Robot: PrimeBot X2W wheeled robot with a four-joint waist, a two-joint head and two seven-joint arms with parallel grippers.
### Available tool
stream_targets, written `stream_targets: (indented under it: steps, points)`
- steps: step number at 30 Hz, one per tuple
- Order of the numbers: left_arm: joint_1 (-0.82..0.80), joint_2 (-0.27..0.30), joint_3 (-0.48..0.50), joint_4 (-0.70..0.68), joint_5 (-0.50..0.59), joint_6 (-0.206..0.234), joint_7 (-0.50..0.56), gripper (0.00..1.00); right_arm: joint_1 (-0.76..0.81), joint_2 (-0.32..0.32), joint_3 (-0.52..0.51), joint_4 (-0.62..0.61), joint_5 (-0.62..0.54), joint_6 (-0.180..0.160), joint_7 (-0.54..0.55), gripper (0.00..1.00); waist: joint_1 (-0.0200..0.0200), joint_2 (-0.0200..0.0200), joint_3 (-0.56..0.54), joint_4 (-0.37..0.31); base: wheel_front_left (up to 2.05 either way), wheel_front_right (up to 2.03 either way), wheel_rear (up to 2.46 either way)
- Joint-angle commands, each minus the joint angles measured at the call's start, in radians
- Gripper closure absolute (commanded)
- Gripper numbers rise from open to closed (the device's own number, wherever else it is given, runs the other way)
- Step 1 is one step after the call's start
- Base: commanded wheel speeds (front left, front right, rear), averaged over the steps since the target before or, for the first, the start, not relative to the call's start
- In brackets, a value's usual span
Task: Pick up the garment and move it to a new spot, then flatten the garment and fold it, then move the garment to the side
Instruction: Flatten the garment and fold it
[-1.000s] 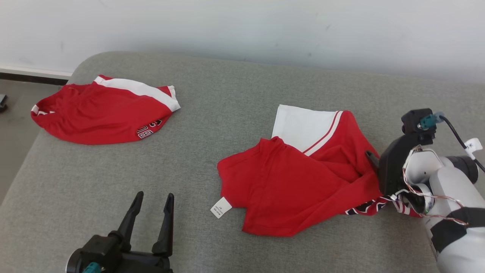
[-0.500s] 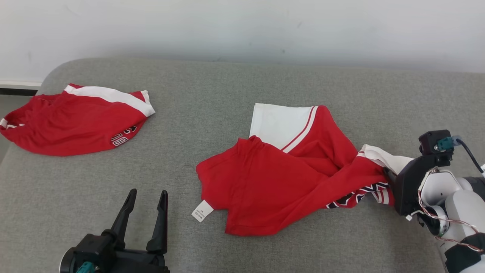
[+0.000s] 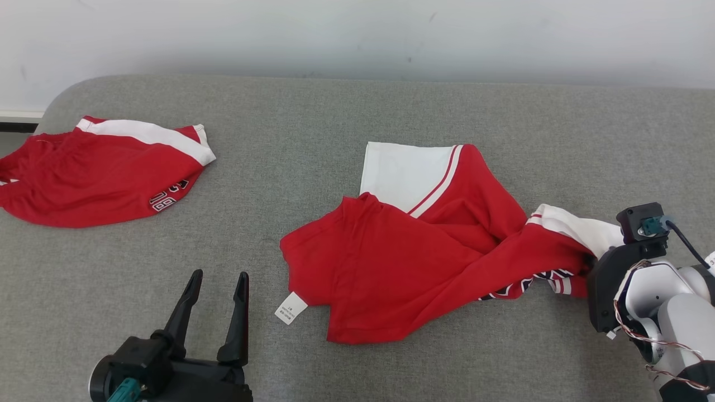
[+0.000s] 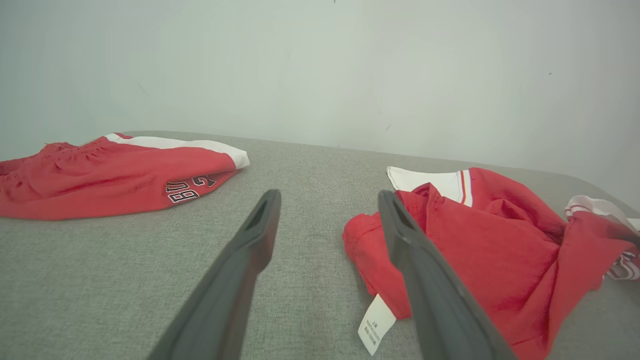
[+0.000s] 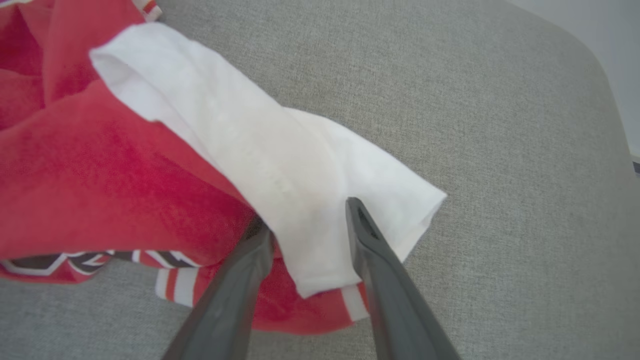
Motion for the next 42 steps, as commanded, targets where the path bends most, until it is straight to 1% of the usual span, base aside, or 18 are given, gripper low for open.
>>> stream_targets:
  steps: [1, 2, 3, 7, 10, 15, 19, 22, 27, 29, 30, 31, 34, 36, 38, 42]
  points:
    - [-0.012, 0.000, 0.001, 0.002, 0.003, 0.002, -0.001, 0.00, -0.001, 0.007, -0.005, 0.008, -0.007, -0.003, 0.004, 0.59, -0.0001, -0.0001, 0.000, 0.000, 0.00, 0.00, 0.00]
    - [-0.013, 0.000, 0.001, 0.003, 0.003, 0.002, -0.001, 0.00, -0.007, 0.007, -0.007, 0.009, -0.012, -0.003, 0.003, 0.75, -0.0001, -0.0001, 0.000, 0.001, 0.00, 0.00, 0.00]
    - [-0.014, 0.001, 0.001, 0.004, 0.003, 0.002, -0.001, 0.00, -0.013, 0.008, -0.008, 0.012, -0.015, -0.003, -0.004, 1.00, -0.0001, -0.0001, 0.000, 0.001, 0.00, 0.00, 0.00]
    - [-0.018, 0.001, 0.001, 0.006, 0.004, 0.002, -0.001, 0.00, -0.039, 0.015, -0.050, 0.003, -0.038, -0.003, -0.040, 1.00, -0.0001, -0.0001, 0.002, 0.001, 0.00, 0.00, 0.00]
    - [-0.017, 0.000, 0.001, 0.007, 0.004, 0.002, -0.001, 0.00, -0.042, 0.025, -0.071, -0.009, -0.046, -0.003, -0.046, 1.00, -0.0001, -0.0001, 0.000, 0.001, 0.00, 0.00, 0.00]
    - [-0.006, 0.001, 0.007, 0.008, 0.003, 0.002, -0.001, 0.00, -0.027, 0.027, -0.094, -0.065, -0.036, -0.003, -0.002, 1.00, -0.0001, -0.0001, -0.012, -0.001, 0.00, 0.00, 0.00]
    - [0.001, 0.000, 0.012, 0.007, 0.003, 0.002, -0.001, 0.00, 0.007, 0.020, -0.152, -0.141, -0.051, -0.003, 0.031, 1.00, -0.0001, -0.0001, -0.021, -0.008, 0.00, 0.00, 0.00]
    - [0.006, 0.000, 0.008, 0.008, 0.003, 0.002, -0.001, 0.00, 0.061, 0.023, -0.215, -0.200, -0.086, -0.003, 0.063, 1.00, -0.0001, -0.0001, -0.031, -0.010, 0.00, 0.00, 0.00]
    - [0.019, 0.000, 0.013, 0.007, 0.001, 0.002, -0.001, 0.00, 0.211, 0.075, -0.288, -0.308, -0.086, -0.003, 0.181, 1.00, -0.0001, -0.0001, -0.044, -0.022, 0.00, 0.00, 0.00]
    - [0.024, 0.000, 0.015, 0.006, -0.002, 0.002, -0.001, 0.00, 0.261, 0.100, -0.308, -0.354, -0.085, -0.003, 0.198, 1.00, -0.0001, -0.0001, -0.046, -0.031, 0.00, 0.00, 0.00]
    - [0.025, 0.000, 0.016, 0.006, -0.003, 0.002, -0.001, 0.00, 0.287, 0.116, -0.316, -0.370, -0.083, -0.003, 0.206, 0.57, -0.0001, -0.0001, -0.050, -0.037, 0.00, 0.00, 0.00]
    - [0.026, 0.000, 0.014, 0.008, -0.005, 0.002, -0.001, 0.00, 0.313, 0.127, -0.323, -0.382, -0.084, -0.003, 0.215, 0.00, -0.0001, -0.0001, -0.053, -0.039, 0.00, 0.00, 0.00]
    - [0.032, 0.000, 0.011, 0.012, -0.011, 0.002, -0.001, 0.00, 0.359, 0.161, -0.333, -0.425, -0.067, -0.003, 0.243, 0.00, -0.0001, -0.0001, -0.066, -0.049, 0.00, 0.00, 0.00]
    - [0.036, 0.000, 0.009, 0.015, -0.014, 0.002, -0.001, 0.00, 0.384, 0.180, -0.339, -0.460, -0.055, -0.003, 0.243, 0.00, -0.0001, -0.0001, -0.076, -0.055, 0.00, 0.00, 0.00]
    - [0.043, 0.000, 0.007, 0.019, -0.016, 0.002, -0.001, 0.00, 0.402, 0.202, -0.342, -0.503, -0.033, -0.003, 0.218, 0.00, -0.0001, -0.0001, -0.088, -0.061, 0.00, 0.00, 0.00]
    - [0.054, 0.000, 0.006, 0.027, -0.016, 0.002, -0.001, 0.00, 0.432, 0.235, -0.339, -0.589, 0.013, -0.003, 0.106, 0.00, -0.0001, -0.0001, -0.117, -0.070, 0.00, 0.00, 0.00]
